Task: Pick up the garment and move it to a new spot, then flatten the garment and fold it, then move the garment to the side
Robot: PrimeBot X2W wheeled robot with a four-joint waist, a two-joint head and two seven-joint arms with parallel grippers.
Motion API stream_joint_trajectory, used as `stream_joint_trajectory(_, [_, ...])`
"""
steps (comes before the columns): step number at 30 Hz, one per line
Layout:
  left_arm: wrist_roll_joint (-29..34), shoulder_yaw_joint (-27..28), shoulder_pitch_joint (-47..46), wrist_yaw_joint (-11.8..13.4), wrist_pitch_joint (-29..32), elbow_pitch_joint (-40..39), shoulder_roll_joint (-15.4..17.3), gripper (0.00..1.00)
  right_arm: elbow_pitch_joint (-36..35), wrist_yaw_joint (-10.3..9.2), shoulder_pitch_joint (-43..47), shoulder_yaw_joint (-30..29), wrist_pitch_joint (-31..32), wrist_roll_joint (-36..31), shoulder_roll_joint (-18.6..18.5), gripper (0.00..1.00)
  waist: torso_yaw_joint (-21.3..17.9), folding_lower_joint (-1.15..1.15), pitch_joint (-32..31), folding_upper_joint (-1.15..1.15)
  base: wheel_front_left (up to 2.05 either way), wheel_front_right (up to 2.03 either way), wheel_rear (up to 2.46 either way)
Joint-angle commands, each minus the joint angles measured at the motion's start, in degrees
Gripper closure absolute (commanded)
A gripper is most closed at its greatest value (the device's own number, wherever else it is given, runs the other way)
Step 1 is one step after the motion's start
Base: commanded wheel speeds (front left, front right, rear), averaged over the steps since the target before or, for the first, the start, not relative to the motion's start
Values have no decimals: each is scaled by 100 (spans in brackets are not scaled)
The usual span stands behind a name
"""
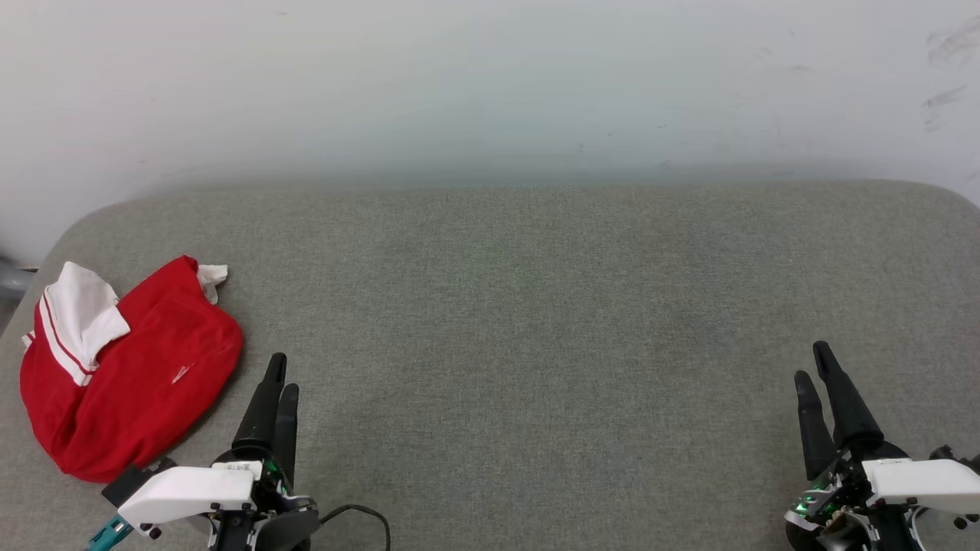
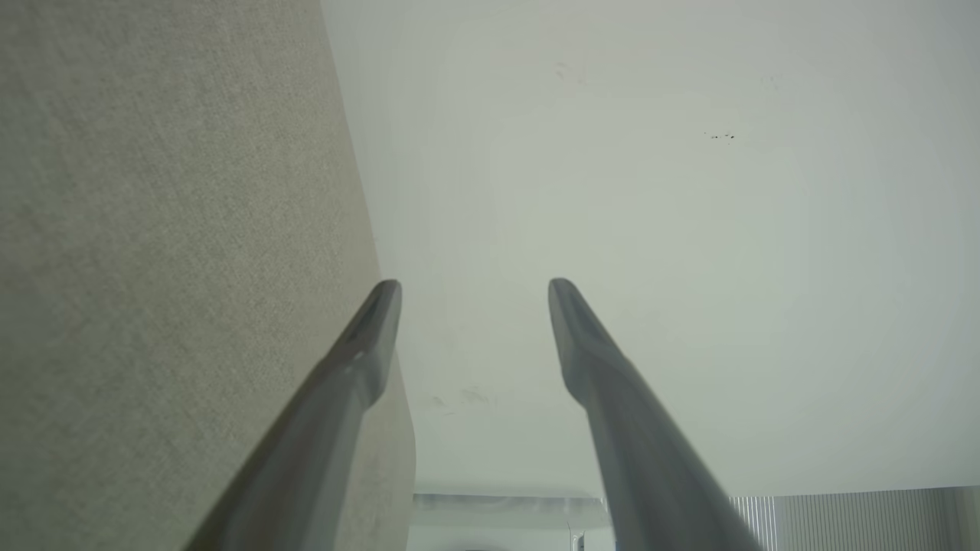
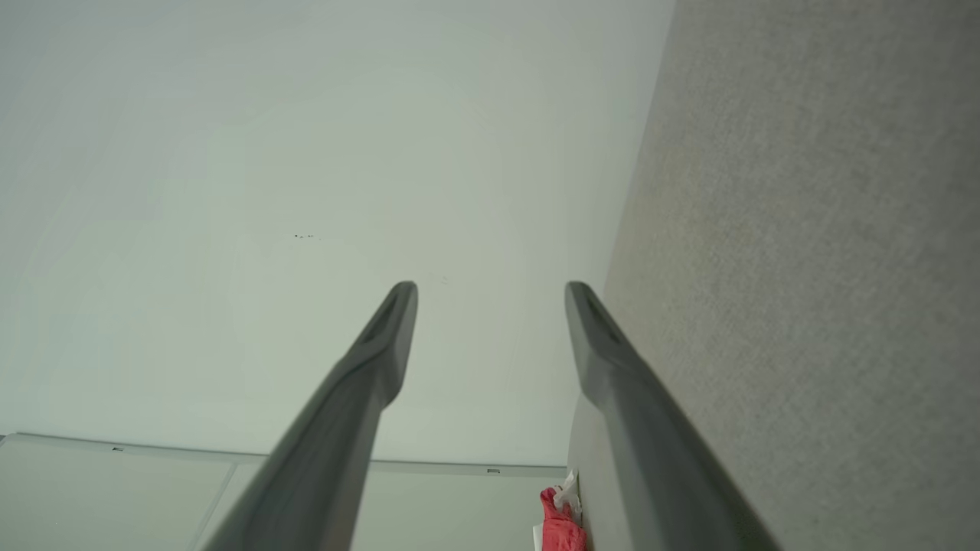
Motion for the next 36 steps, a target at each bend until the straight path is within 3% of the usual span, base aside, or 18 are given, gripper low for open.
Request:
stream_joint_trajectory(1, [28, -47, -72, -5, -55, -172, 12, 0, -179, 1, -34, 28, -53, -44, -9, 0, 1, 0, -1, 0, 0, 0, 0])
stream_joint_trajectory(11, [116, -318, -29, -8, -312, -530, 19, 0, -544, 1, 79, 154, -302, -247, -8, 0, 9, 0, -10, 0, 0, 0, 0])
stream_joint_trajectory(16, [369, -442, -22, -9, -430, -662, 76, 0, -622, 1, 122, 194, -416, -705, -18, 0, 9, 0, -12, 0, 0, 0, 0])
stream_joint_trajectory(27, [1931, -728, -55, -11, -661, -871, 147, 0, -894, 1, 134, 153, -648, -3252, -19, 0, 18, 0, -8, 0, 0, 0, 0])
stream_joint_trajectory(36, [3212, -858, -56, -13, -833, -922, 179, 0, -1058, 1, 217, 233, -819, -4827, -9, 0, 25, 0, -9, 0, 0, 0, 0])
